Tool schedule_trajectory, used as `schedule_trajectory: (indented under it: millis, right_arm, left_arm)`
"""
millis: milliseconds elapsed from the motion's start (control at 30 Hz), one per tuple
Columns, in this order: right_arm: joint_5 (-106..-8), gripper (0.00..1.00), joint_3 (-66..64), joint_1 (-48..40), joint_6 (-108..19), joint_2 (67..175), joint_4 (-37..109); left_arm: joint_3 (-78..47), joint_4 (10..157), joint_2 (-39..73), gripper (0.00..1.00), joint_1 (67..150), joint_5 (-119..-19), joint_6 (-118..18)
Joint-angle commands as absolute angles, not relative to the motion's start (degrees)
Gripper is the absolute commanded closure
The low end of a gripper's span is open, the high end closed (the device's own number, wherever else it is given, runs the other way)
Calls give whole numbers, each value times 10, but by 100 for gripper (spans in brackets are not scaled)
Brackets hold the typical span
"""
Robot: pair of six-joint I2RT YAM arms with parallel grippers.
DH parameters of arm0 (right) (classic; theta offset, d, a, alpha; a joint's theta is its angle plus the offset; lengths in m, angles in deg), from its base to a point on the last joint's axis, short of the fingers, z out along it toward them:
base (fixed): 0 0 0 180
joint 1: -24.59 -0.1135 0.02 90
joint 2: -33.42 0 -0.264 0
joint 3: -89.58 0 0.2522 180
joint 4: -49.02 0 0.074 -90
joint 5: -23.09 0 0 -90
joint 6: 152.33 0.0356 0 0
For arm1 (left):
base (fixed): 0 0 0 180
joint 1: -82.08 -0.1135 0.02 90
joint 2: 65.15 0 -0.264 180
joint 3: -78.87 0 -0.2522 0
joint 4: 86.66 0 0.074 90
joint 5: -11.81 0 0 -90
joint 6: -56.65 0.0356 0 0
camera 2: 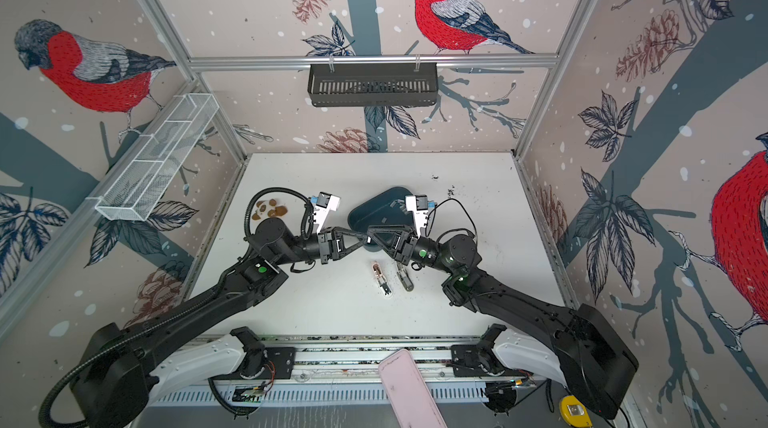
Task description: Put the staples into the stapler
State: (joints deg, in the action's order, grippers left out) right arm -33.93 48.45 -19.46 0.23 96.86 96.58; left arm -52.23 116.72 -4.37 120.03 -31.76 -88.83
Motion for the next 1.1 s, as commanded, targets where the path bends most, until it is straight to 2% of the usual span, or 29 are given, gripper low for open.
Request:
schedule_trajectory:
  millis: [0,300,500,633,667,733,967,1067]
  right_arm:
    - [-333,79,484,-195,-6,970,973]
    - [-333,87,487,-194,-7,969,973]
    - [-333,87,489,-192,-6,968,972]
    - [-332,87,490,-192,-7,967,970]
    - [-332,87,490,-192,-8,967,969]
    - [-332,87,492,-190,-7,967,969]
    - [-335,87,500,-187,-18,957,943]
    - [-351,87,497,-190,-62,936,859]
  left_arm:
    - [-521,1202,-46,100,1200,-313,-888]
    - [-521,1195,-47,100,1200,-317,-884]
    - [-523,1194,-48,100,1199,-320,-882]
    - [-520,1184,-50,70,1198,-323,-880]
    - [-519,1182,-51,67,1197,-323,-879]
    - [-520,1173,-54,64,1195,-324,-877]
    - [-532,1106,-96,65,1163,-327,-857]
    - [-530,1011,-132,64,1143,-342,-813]
